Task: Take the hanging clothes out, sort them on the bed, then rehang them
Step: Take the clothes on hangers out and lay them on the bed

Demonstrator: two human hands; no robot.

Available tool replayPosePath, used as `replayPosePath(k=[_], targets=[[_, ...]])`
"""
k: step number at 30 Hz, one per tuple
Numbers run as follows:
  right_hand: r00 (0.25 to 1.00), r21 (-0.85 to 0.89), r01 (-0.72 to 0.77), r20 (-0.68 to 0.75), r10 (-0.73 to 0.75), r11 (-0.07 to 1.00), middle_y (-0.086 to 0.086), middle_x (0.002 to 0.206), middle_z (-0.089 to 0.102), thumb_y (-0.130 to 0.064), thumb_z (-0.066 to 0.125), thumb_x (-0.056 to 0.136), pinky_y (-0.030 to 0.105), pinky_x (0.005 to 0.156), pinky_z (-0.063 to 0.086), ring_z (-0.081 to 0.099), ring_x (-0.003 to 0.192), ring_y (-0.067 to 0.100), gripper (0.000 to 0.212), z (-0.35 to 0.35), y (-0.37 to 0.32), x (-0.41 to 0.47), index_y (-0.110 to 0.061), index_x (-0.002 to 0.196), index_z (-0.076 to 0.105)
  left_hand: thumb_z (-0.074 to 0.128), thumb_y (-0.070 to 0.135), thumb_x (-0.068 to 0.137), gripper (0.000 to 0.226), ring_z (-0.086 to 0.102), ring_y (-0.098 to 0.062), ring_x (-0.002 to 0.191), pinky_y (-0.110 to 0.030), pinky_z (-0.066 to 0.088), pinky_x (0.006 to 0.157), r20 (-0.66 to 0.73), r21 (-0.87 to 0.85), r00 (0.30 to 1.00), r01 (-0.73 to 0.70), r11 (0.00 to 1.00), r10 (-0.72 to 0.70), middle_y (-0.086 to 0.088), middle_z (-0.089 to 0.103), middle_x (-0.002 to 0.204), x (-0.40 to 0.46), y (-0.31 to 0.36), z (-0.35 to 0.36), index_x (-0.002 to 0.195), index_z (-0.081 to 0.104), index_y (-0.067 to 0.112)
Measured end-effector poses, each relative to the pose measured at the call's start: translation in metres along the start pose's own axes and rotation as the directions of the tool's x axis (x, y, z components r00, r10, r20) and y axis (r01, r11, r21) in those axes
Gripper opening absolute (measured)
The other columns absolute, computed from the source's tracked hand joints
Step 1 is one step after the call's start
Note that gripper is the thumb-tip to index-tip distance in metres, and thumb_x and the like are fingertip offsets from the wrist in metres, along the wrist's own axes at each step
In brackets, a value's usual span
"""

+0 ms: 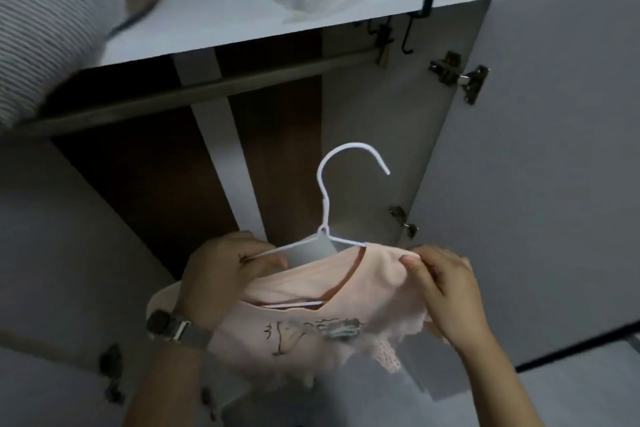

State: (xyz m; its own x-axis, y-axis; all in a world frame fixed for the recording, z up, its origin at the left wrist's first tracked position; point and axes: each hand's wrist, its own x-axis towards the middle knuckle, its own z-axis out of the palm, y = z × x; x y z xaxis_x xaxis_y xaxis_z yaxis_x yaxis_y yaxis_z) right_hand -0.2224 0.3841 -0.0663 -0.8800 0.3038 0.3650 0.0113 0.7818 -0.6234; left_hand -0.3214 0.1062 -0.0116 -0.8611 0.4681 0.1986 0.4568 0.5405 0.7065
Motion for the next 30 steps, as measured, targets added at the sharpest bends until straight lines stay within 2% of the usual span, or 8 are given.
replayPosePath(k=[4,7,11,15,17,19,25,30], targets=[[0.997,-0.033,-0.077,-0.021,0.076,0.997,-0.015,0.070,0.058,-0.053,0.036,0.089,0.026,0.075,0.033,0.051,0.074,0.004,0.029,-0.033,0.016,-0.050,-0.037,0.072,0.053,0.075,0.022,0.075,0.021,0.058,-0.002,0.066,-0.015,0.042,0.056,0.094,0.063,0.985,-0.150,0.987,0.143,0.021,0.060,0.066,-0.007,0.040,0.056,0.070,0.068,0.040],[0.982,0.027,-0.169,-0.081,0.170,0.985,-0.020,0.075,0.061,-0.051,0.041,0.087,0.032,0.074,0.038,0.054,0.074,0.002,0.026,-0.068,0.034,-0.091,-0.040,0.066,0.052,0.064,0.052,0.074,0.010,0.054,0.006,0.081,-0.014,0.041,0.068,0.100,0.092,0.985,-0.152,0.984,0.143,0.026,0.056,0.082,-0.020,0.063,0.076,0.073,0.062,0.042],[0.938,0.176,-0.286,-0.147,0.313,0.942,-0.018,0.076,0.063,-0.069,0.043,0.083,0.050,0.063,0.053,0.062,0.070,0.013,0.045,-0.131,0.059,-0.156,-0.029,0.079,0.063,0.035,0.069,0.079,0.054,0.045,-0.001,0.100,-0.030,0.037,0.087,0.169,0.284,0.941,-0.330,0.900,0.292,0.019,0.047,0.109,-0.039,0.069,0.091,0.113,0.058,0.034],[0.867,0.188,-0.410,-0.225,0.445,0.893,-0.017,0.072,0.064,-0.065,0.048,0.079,0.043,0.064,0.055,0.064,0.068,0.012,0.044,-0.194,0.075,-0.229,-0.025,0.072,0.065,0.017,0.067,0.088,0.045,0.048,-0.002,0.068,-0.026,0.040,0.063,0.264,0.182,0.911,-0.371,0.911,0.318,0.019,0.050,0.073,-0.064,0.095,0.137,0.087,0.048,0.034],[0.833,0.145,-0.469,-0.257,0.491,0.871,-0.019,0.071,0.065,-0.051,0.048,0.082,0.025,0.067,0.048,0.062,0.071,0.005,0.031,-0.216,0.079,-0.264,-0.028,0.068,0.063,0.013,0.057,0.095,0.033,0.044,-0.009,0.063,-0.025,0.034,0.057,0.283,0.185,0.860,-0.483,0.856,0.425,0.015,0.043,0.065,-0.079,0.129,0.175,0.078,0.034,0.038],[0.784,0.109,-0.532,-0.309,0.537,0.840,-0.018,0.074,0.066,-0.039,0.050,0.084,0.022,0.066,0.043,0.060,0.073,0.002,0.024,-0.239,0.083,-0.297,-0.030,0.065,0.062,0.014,0.050,0.098,0.030,0.047,-0.015,0.064,-0.028,0.034,0.058,0.311,0.161,0.807,-0.565,0.809,0.501,0.015,0.036,0.067,-0.091,0.162,0.211,0.075,0.029,0.037],[0.573,0.086,-0.694,-0.535,0.621,0.715,-0.012,0.072,0.066,-0.037,0.050,0.086,0.037,0.075,0.047,0.060,0.075,0.007,0.022,-0.309,0.098,-0.404,-0.029,0.069,0.062,0.026,0.045,0.095,0.029,0.049,-0.018,0.070,-0.030,0.033,0.061,0.369,-0.005,0.635,-0.729,0.685,0.678,0.007,0.052,0.068,-0.120,0.262,0.301,0.079,0.043,0.028],[0.340,0.159,-0.781,-0.702,0.626,0.603,-0.024,0.087,0.065,-0.027,0.055,0.093,0.048,0.080,0.047,0.060,0.079,0.005,0.024,-0.342,0.094,-0.468,-0.036,0.072,0.062,0.016,0.048,0.098,0.041,0.056,-0.023,0.070,-0.035,0.044,0.060,0.435,-0.178,0.384,-0.850,0.496,0.814,0.007,0.055,0.071,-0.142,0.353,0.371,0.081,0.047,0.026]])
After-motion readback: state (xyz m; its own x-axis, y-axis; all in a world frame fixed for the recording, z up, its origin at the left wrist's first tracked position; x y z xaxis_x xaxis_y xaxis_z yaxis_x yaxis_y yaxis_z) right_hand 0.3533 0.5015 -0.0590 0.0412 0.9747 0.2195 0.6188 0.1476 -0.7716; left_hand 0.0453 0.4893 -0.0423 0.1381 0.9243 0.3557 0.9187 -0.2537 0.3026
